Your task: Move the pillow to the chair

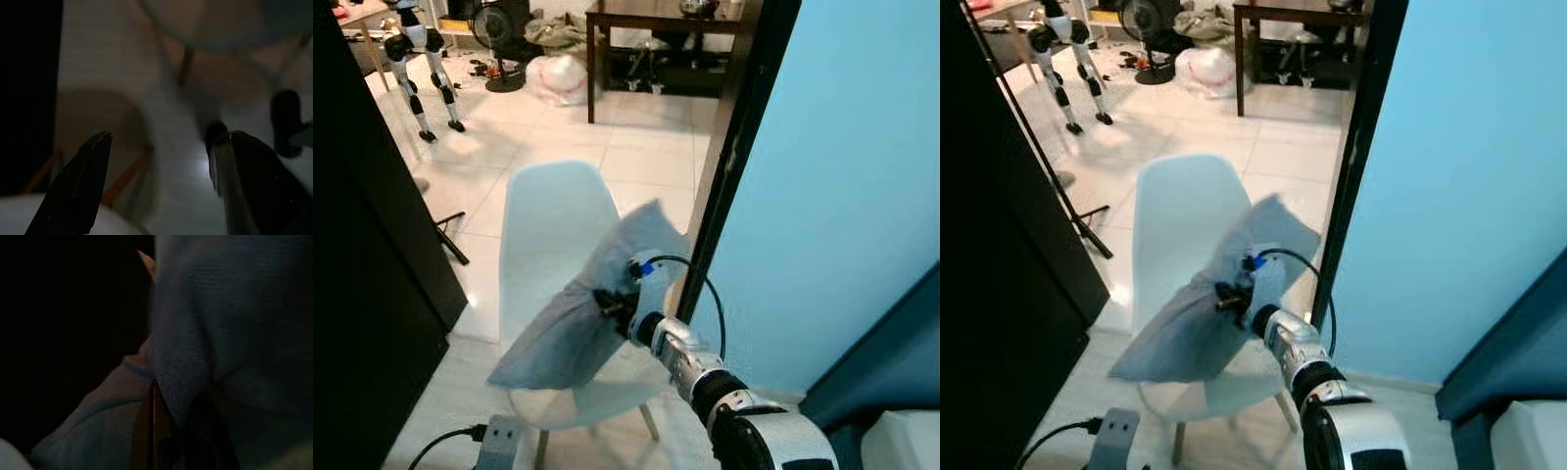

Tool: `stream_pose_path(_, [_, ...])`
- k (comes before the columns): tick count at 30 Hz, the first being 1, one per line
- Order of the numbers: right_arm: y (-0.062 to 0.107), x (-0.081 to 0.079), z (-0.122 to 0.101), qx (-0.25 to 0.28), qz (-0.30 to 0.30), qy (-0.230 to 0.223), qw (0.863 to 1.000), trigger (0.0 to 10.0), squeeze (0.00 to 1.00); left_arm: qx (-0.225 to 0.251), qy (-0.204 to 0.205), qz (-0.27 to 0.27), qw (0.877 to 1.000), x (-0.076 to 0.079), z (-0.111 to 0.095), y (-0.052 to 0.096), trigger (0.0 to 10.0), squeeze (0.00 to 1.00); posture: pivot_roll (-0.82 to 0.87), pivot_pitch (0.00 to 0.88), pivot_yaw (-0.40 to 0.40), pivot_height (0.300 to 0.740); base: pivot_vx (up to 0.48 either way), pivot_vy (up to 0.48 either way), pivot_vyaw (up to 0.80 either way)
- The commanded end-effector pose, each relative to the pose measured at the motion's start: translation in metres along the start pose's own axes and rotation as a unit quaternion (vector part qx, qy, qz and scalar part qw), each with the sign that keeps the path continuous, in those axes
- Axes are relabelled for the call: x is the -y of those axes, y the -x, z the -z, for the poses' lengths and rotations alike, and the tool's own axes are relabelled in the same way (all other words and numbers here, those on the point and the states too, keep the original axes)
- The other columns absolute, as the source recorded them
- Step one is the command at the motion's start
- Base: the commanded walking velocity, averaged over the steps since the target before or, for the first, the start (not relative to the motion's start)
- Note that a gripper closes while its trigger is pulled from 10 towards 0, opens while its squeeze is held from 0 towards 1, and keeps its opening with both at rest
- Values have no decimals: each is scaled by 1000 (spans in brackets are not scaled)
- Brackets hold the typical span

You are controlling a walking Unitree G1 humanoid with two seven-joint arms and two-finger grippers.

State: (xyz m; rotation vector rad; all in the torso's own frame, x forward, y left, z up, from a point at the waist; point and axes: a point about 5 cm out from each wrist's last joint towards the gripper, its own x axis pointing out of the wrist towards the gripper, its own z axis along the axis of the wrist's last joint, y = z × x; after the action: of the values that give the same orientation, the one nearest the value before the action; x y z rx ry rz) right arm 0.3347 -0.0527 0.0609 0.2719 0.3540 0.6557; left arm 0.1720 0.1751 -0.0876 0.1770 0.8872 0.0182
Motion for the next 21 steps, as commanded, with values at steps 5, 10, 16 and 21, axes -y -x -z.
stream_pose_path(5, [7, 3, 25, -56, 19, -44, 997, 10000, 0, -9, -11, 2, 1000, 4, 7, 2, 10000, 0, -7, 92, -19, 740, 0, 0, 0])
stream_pose_path(10, [20, 17, 49, -136, 80, -22, 987, 10000, 0, -14, -13, 3, 1000, 4, 12, 4, 10000, 0, -9, 102, -16, 720, 0, 0, 0])
stream_pose_path(16, [38, 21, 82, -229, 88, -30, 969, 10000, 0, -15, -14, 4, 1000, 6, 15, 5, 10000, 0, -6, 117, -19, 695, 0, 0, 0])
stream_pose_path(21, [47, 20, 99, -273, 87, -22, 958, 10000, 0, -16, -14, 5, 1000, 7, 17, 6, 10000, 0, -1, 130, -20, 680, 0, 0, 0])
